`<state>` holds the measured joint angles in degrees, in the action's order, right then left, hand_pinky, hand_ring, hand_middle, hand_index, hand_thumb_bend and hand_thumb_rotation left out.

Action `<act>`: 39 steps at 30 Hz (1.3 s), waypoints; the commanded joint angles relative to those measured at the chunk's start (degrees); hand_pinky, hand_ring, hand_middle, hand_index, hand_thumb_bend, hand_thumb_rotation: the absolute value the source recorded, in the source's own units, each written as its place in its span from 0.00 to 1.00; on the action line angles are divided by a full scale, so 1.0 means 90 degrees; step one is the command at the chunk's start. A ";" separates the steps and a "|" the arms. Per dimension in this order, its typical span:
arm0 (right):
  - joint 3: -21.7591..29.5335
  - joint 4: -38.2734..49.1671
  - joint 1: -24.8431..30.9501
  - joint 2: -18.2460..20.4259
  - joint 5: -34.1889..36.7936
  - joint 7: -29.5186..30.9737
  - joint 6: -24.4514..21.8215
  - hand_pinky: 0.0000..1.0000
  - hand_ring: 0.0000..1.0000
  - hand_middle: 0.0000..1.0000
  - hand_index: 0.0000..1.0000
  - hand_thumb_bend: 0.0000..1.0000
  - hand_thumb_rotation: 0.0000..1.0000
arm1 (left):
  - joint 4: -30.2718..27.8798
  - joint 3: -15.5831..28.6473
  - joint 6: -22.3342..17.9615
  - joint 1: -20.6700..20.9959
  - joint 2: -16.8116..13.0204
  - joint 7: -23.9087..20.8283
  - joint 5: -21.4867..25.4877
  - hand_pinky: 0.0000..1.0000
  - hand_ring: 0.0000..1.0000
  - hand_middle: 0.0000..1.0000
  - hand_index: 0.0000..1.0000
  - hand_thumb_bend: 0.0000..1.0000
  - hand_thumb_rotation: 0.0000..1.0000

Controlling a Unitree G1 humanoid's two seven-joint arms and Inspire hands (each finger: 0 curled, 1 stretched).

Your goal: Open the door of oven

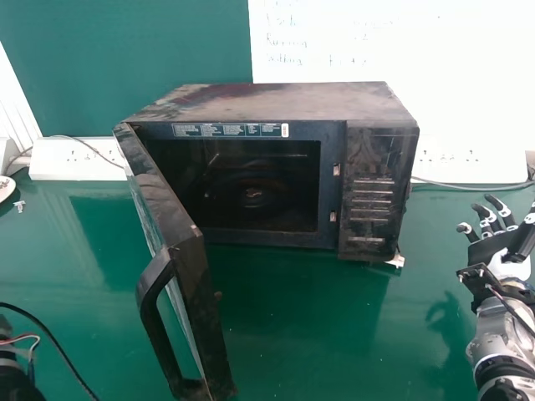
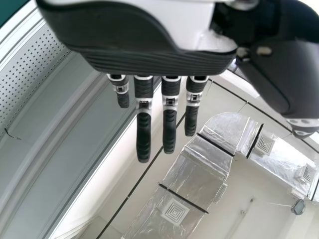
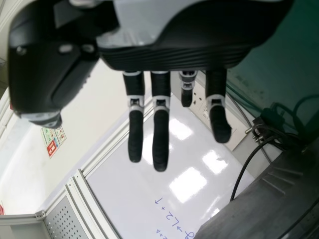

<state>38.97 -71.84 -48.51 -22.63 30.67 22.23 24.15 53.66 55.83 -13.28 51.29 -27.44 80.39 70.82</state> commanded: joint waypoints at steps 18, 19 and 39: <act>-0.0014 0.0000 0.0004 -0.0012 -0.0023 0.0012 0.0001 0.44 0.56 0.73 0.85 0.98 0.94 | -0.0241 -0.0025 0.0198 0.0158 0.0222 -0.0052 -0.0281 0.17 0.22 0.35 0.46 0.79 0.66; -0.0007 0.0003 0.0002 -0.0008 -0.0013 0.0014 -0.0003 0.44 0.56 0.73 0.84 0.98 0.94 | -0.0218 -0.0016 0.0246 0.0175 0.0213 -0.0020 -0.0268 0.17 0.22 0.36 0.46 0.79 0.65; 0.0018 0.0015 0.0021 -0.0007 0.0028 0.0084 -0.0032 0.44 0.56 0.73 0.85 0.96 0.94 | -0.0557 -0.0424 0.0693 0.0276 0.0873 -0.0562 -0.0574 0.17 0.23 0.34 0.43 0.80 0.46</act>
<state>38.99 -71.83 -48.47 -22.62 30.70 22.40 24.17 49.23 53.04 -7.13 53.78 -19.66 75.55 66.66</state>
